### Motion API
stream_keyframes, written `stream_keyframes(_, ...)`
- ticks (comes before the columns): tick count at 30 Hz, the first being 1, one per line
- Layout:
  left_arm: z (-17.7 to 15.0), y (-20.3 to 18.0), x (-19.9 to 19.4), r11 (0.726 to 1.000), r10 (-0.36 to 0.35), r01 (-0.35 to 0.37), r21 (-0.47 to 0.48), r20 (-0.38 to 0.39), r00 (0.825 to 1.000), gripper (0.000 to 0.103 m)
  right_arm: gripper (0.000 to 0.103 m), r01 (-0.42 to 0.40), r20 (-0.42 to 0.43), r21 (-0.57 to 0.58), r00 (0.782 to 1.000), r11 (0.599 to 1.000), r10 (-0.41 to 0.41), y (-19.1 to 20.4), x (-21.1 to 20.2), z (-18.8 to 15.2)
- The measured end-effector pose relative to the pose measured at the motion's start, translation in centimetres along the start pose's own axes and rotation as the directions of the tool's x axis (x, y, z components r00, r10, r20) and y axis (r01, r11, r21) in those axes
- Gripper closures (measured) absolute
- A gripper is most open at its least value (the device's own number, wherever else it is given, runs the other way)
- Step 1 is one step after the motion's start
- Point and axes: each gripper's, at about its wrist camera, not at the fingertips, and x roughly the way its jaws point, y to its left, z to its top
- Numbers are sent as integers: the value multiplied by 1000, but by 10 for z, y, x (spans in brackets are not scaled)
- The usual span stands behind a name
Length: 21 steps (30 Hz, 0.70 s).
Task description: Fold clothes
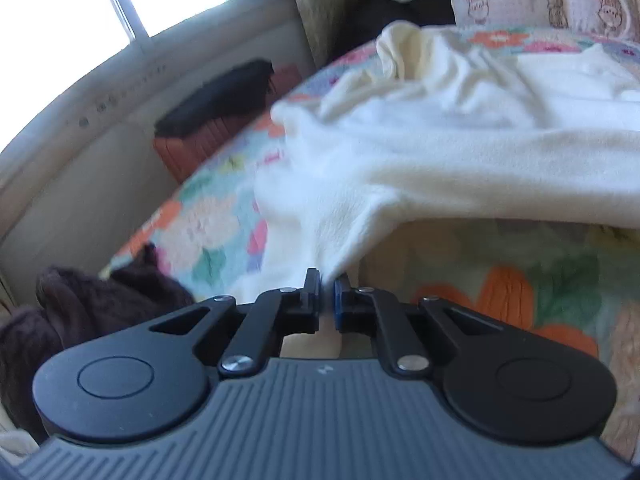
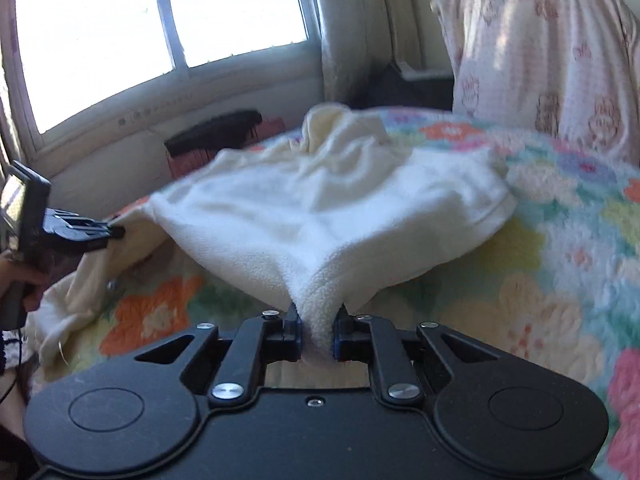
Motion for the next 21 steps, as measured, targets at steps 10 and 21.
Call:
stream_keyframes(10,-15,-35,-24,973,-175,171,156,10,985,80,87,-9,-72,85,997,996,15,-7,12,-9)
stream_keyframes(21,35,-158,-90,810,-471,314,496,229,852,23,87,-85,53,75,995,994,81,14,-3,48)
